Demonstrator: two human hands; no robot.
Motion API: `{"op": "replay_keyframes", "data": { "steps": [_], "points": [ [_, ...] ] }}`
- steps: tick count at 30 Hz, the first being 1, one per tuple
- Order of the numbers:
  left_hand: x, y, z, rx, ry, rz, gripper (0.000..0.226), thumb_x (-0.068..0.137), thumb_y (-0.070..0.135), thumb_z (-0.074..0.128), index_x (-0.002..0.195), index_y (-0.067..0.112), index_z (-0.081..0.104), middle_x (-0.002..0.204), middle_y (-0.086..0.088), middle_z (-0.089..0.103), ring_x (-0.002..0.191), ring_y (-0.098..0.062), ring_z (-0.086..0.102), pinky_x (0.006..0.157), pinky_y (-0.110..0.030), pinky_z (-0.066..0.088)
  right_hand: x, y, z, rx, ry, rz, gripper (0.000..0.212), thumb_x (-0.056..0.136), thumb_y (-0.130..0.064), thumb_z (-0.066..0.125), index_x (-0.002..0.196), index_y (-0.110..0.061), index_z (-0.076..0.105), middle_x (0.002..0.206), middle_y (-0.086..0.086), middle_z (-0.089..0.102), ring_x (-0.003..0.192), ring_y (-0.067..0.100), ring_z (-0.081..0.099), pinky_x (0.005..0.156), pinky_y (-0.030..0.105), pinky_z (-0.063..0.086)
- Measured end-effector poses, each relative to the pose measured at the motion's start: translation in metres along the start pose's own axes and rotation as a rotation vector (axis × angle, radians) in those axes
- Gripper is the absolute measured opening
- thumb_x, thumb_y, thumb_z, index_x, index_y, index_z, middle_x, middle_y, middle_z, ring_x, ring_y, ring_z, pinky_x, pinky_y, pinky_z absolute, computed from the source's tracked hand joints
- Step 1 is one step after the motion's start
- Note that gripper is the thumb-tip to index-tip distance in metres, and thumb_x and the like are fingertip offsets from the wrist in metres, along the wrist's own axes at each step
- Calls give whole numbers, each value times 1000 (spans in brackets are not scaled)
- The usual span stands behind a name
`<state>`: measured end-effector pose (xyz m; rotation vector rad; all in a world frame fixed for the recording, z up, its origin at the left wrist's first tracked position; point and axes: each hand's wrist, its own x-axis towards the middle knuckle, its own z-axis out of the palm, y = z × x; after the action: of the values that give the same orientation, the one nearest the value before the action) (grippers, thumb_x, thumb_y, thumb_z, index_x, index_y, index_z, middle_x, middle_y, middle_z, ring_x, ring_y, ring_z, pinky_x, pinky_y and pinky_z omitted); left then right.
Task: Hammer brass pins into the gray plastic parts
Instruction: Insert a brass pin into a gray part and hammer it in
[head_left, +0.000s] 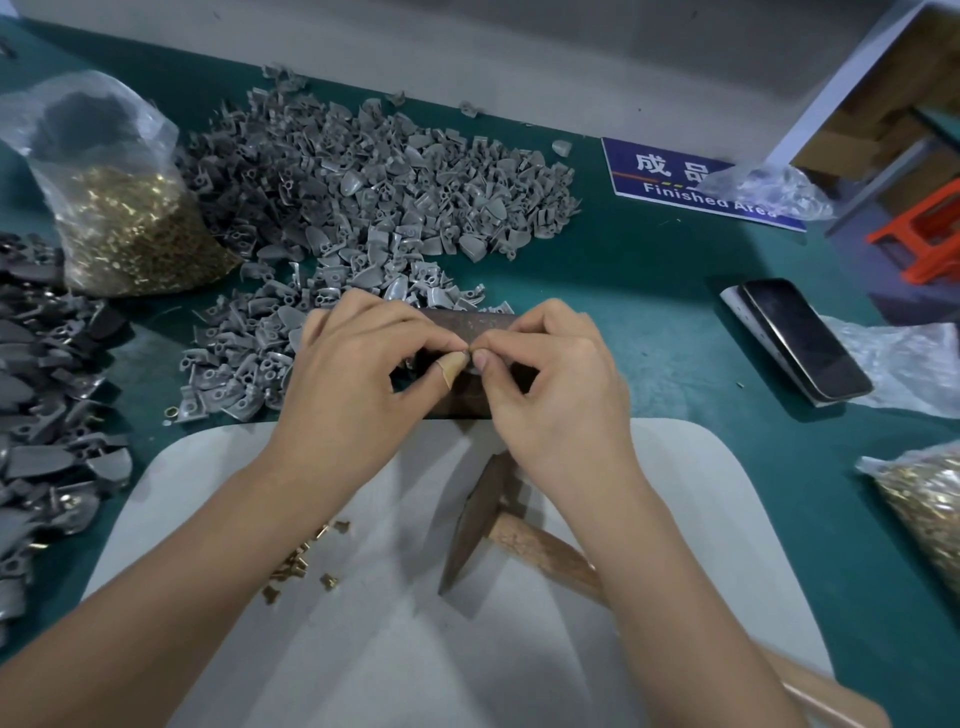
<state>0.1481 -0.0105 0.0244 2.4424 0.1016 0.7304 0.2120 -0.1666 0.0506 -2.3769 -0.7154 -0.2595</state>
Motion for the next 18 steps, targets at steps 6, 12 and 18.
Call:
{"op": "replay_keyframes", "data": {
  "steps": [6, 12, 18],
  "points": [
    [0, 3, 0, 61, -11, 12, 12, 94, 43, 65, 99, 35, 72, 98, 20, 64, 103, -11, 50, 84, -30, 25, -1, 7, 1, 61, 29, 32, 14, 90, -27, 73, 90, -39, 81, 90, -11, 57, 94, 22, 49, 83, 49, 44],
    [0, -1, 1, 36, -1, 21, 12, 95, 44, 66, 100, 35, 73, 99, 21, 64, 103, -10, 49, 85, -30, 26, 1, 11, 1, 90, 6, 15, 14, 90, -27, 75, 91, -40, 81, 91, -12, 58, 94, 23, 50, 85, 50, 45],
    [1, -5, 1, -43, -36, 29, 19, 98, 48, 59, 105, 38, 73, 103, 23, 64, 106, -8, 48, 85, -30, 25, -6, 14, 5, 146, 67, 33, 13, 91, -29, 75, 95, -41, 81, 93, -13, 61, 98, 22, 48, 86, 45, 44]
  ]
}}
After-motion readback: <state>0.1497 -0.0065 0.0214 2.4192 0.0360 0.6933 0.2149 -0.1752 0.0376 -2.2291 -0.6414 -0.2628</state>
